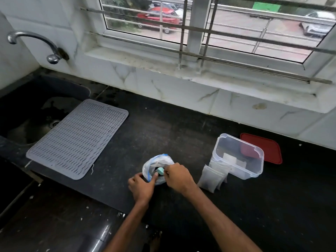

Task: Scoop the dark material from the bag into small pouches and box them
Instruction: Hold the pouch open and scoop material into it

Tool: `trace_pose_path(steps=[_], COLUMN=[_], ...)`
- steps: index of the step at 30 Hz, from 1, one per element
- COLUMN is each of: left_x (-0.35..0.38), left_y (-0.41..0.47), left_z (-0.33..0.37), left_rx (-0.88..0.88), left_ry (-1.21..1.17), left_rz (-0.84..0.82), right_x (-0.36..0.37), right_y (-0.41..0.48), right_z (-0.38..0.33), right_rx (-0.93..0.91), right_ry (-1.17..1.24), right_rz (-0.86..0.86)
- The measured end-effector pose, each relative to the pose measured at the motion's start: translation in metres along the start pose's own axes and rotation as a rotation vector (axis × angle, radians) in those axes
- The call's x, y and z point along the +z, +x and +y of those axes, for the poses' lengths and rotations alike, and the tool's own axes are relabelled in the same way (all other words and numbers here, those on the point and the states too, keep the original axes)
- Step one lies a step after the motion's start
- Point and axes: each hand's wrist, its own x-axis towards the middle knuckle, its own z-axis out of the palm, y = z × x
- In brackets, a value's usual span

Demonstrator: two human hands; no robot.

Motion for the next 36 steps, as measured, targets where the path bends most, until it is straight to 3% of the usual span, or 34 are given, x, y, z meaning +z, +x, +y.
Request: trace_pose_path(steps=[9,16,19,23,28,36], left_x=[-0.006,-0.004,-0.001,0.003,0.006,0.006], left_y=[0.012,0.014,0.015,0.014,0.02,0.026], left_z=[0.004,0.005,0.005,0.004,0.002,0.01], left_rx=[-0.023,-0.014,-0.005,-0.042,-0.074,0.017], left_ry=[-0.057,-0.108,-0.108,-0.298,-0.5,-0.46], left_rz=[-0.19,-0.214,-0.241,-0.228,-0.284,-0.365], right_x=[0.014,0.021,0.025,0.032,0.034,0.032], right_y=[0.009,0.004,0.005,0.005,0.007,0.008], right_z=[-0.011,-0.02,-0.019,-0.017,-0.011,0.009], right_rx=[0.047,0.166,0.204,0.207,0.312,0.507], right_ry=[-0.109,0.109,0.065,0.061,0.257,0.8], right_rz=[0.042,0.192,0.147,0.081,0.111,0.06])
